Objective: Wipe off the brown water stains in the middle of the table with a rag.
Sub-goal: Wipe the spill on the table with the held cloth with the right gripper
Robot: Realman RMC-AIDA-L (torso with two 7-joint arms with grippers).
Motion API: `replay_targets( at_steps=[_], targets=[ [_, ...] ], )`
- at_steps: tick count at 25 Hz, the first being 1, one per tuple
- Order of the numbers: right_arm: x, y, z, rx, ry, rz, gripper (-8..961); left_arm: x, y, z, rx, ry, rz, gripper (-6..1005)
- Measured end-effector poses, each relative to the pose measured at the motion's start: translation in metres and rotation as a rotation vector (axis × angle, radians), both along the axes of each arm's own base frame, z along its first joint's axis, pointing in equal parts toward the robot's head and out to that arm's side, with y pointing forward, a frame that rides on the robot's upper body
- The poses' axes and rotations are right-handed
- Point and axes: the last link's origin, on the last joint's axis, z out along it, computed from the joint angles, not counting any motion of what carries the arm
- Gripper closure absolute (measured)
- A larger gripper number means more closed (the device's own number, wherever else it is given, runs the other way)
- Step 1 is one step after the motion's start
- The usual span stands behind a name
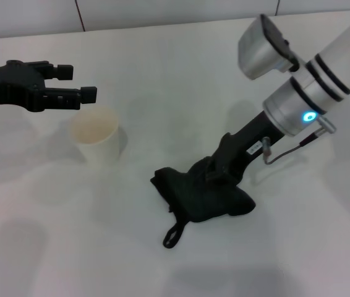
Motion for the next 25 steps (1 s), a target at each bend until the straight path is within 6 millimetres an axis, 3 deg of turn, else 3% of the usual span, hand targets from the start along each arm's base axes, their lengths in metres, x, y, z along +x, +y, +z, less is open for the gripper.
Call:
replay_targets(
  at_steps=[15,25],
  targets=[
    [-0.021,0.002,-0.019,-0.002,0.021,0.053,843,0.000,-0.001,-0.002,-0.007,-0.001,0.001,124],
    [-0.025,0.017,-0.025,0.088,-0.009,0.064,833,0.001,-0.002,-0.003,-0.012,-0.003,-0.001,124]
  ],
)
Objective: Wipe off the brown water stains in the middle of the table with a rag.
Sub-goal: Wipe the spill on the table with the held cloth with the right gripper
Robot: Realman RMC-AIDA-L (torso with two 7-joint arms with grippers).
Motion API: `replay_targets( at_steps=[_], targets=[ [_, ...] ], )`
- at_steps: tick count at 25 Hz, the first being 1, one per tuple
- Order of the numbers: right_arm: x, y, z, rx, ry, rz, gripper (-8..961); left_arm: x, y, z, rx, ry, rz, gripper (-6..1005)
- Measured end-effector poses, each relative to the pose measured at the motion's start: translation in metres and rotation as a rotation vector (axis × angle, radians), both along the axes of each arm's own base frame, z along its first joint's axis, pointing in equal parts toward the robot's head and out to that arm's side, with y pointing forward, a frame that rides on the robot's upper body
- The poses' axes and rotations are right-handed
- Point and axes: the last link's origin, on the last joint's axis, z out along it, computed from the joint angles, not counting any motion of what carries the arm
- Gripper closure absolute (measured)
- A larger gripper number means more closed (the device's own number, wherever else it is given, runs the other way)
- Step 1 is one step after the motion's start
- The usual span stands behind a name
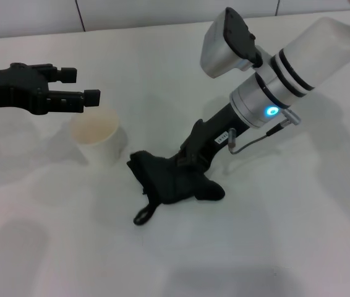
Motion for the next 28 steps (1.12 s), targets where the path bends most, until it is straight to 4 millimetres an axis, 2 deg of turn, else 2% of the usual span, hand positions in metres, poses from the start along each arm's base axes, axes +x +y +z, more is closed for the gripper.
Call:
replay_targets(
  at_steps=[5,20,28],
  targets=[
    [0.004,0.006,-0.003,0.055,-0.026,-0.007,828,0.000,0.000,0.000,-0.001,0.000,0.000,124],
    [0.002,0.023,0.005,0.140,-0.044,-0.051,814,-0.001,0.000,0.001,0.003,0.004,0.003,124],
    [0.011,0.038,0.025,0.226,-0.063,-0.108,806,-0.001,0.000,0.001,0.004,0.005,0.002,124]
  ],
)
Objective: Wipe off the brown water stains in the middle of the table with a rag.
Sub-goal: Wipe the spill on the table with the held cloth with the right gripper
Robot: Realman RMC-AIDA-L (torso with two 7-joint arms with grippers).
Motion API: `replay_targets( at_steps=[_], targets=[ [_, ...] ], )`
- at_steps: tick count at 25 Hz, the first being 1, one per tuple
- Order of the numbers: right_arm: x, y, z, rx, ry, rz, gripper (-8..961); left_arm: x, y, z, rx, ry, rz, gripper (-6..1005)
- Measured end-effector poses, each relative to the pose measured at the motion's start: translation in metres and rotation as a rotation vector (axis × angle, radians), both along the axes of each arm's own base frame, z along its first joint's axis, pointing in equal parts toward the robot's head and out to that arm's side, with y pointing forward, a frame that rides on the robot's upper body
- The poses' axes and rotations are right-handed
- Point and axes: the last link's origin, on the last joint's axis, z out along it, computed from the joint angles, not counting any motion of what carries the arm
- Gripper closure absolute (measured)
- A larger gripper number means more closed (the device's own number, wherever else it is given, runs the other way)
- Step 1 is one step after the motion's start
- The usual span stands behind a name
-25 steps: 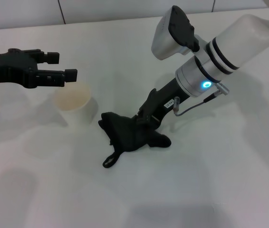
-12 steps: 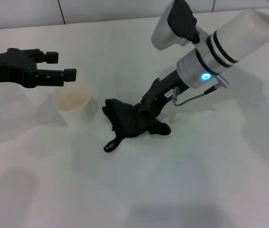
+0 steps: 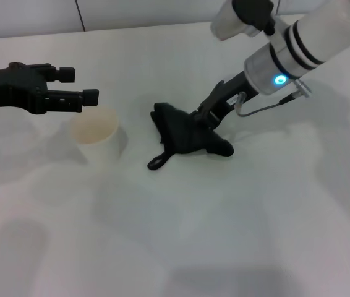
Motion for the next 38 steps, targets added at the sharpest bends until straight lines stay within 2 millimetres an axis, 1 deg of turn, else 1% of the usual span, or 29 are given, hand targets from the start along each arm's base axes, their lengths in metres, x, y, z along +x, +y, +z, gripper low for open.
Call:
replay_targets(
  at_steps=[5,12,17,20,26,28,38],
  targets=[
    [0.010,0.001,0.011,0.015,-0.007,-0.034,801,-0.001,-0.001,0.000,-0.001,0.001,0.003,124],
    [0.034,-0.013,0.031,-0.021,-0.004,-0.079,794,-0.001,0.000,0.000,0.001,0.003,0.004,124],
    [0.052,-0.020,0.044,-0.009,0.006,-0.104,789,0.000,0.000,0.001,0.001,0.003,0.002,124],
    [0.059,-0.023,0.058,0.028,0.059,-0.108,786,0.000,0.000,0.001,0.001,0.003,0.000,124],
    [0.067,-0.029,0.086,0.110,0.177,-0.083,780,0.000,0.000,0.001,0.001,0.003,0.001,124],
    [0.071,-0.031,0.091,0.126,0.187,-0.074,778,0.000,0.000,0.000,0.000,0.002,0.001,124],
    [0.104,-0.044,0.103,0.217,0.188,-0.120,768,0.001,0.000,-0.002,-0.006,-0.003,-0.004,124]
  ],
)
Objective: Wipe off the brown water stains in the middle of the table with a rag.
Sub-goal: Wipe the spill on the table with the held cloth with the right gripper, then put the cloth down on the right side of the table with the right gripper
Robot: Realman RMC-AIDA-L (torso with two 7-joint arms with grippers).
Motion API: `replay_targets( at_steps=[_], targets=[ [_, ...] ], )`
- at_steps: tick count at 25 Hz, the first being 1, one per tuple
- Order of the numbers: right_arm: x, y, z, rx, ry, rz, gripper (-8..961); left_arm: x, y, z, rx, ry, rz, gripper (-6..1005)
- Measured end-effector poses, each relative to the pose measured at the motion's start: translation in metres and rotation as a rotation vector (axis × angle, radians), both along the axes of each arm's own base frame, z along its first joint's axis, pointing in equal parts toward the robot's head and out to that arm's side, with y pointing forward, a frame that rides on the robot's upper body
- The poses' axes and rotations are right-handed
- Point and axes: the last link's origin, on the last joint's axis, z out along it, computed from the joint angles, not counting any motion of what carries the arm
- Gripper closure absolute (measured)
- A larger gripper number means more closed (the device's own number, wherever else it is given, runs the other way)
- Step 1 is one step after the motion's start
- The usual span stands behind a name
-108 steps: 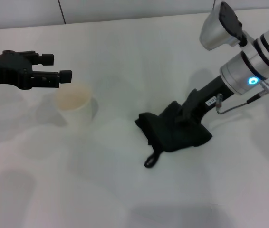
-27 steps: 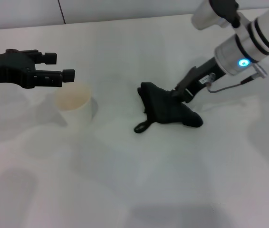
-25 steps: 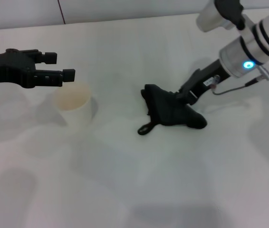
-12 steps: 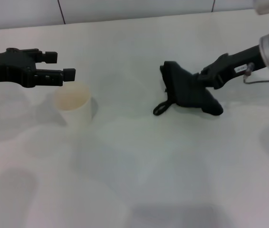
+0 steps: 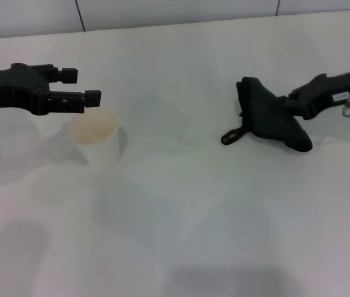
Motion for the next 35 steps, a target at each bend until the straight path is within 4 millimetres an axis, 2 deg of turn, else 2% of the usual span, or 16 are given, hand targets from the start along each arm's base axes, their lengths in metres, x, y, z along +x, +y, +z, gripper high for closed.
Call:
replay_targets(
  at_steps=[5,12,29,35],
  targets=[
    [0.017,-0.009,0.002,0.020,-0.003,-0.043,763,0.000,0.000,0.000,-0.001,0.000,-0.003,124],
    [0.034,-0.016,0.015,0.054,-0.007,-0.102,756,0.000,0.000,0.000,-0.002,0.002,-0.005,124],
    [0.022,-0.024,0.009,-0.009,0.048,-0.028,739,0.002,0.001,0.000,0.000,0.006,-0.010,124],
    [0.019,-0.026,0.008,-0.022,0.064,-0.003,513,0.003,0.002,0.001,0.002,0.007,-0.012,124]
  ],
)
